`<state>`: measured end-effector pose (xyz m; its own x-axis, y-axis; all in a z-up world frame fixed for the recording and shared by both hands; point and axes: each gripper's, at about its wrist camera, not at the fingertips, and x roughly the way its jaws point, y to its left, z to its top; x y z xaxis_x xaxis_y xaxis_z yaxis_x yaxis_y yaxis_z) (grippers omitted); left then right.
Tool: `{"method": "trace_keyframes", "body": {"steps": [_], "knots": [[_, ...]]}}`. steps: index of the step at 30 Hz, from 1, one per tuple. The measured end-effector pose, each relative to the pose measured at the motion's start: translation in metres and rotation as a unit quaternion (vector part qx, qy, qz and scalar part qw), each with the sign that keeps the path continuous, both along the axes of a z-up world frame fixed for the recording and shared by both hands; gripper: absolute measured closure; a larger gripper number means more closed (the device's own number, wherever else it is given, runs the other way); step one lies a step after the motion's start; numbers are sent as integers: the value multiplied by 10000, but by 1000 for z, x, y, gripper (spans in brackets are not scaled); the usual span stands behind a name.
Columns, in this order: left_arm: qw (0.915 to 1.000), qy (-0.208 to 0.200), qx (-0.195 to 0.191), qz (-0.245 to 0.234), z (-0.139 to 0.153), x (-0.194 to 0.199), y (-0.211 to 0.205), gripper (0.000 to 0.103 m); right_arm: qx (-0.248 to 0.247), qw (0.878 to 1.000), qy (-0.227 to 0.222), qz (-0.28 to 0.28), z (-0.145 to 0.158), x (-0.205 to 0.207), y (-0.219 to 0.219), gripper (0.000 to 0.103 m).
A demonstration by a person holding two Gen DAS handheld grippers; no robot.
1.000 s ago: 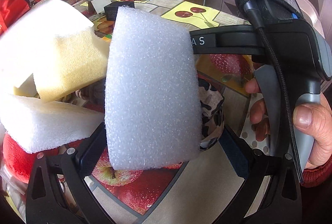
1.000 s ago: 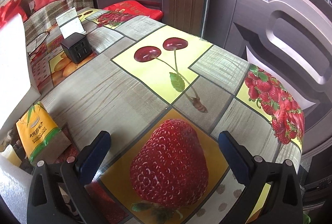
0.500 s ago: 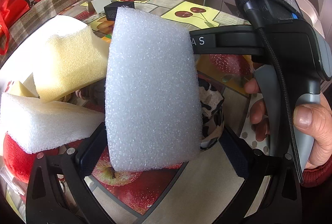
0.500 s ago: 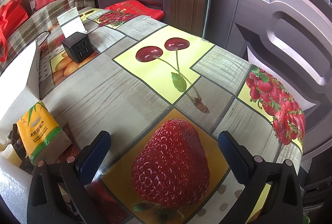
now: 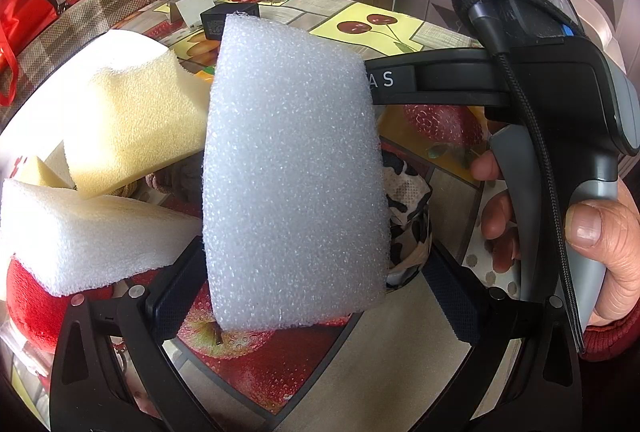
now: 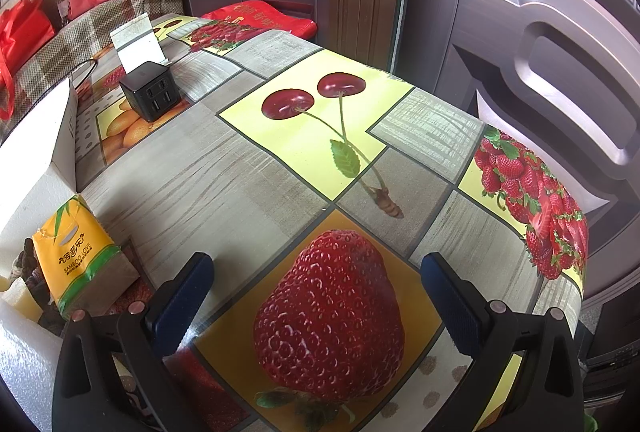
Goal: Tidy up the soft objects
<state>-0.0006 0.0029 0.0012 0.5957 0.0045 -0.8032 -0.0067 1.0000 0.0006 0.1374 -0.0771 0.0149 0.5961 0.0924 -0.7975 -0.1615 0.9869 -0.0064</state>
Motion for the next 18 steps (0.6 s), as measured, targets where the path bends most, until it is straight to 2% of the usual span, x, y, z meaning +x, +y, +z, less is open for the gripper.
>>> {"method": "trace_keyframes", "body": {"steps": [8, 12, 18], "knots": [[9999, -34, -62, -146, 1, 1, -2, 1, 5, 10000, 0, 2, 0, 0, 0, 0], [9994, -275, -193, -109, 12, -14, -6, 1, 48, 10000, 7, 1, 0, 0, -1, 0], [9915, -848, -962, -193, 49, -45, -3, 1, 43, 10000, 6, 0, 0, 1, -1, 0]]}}
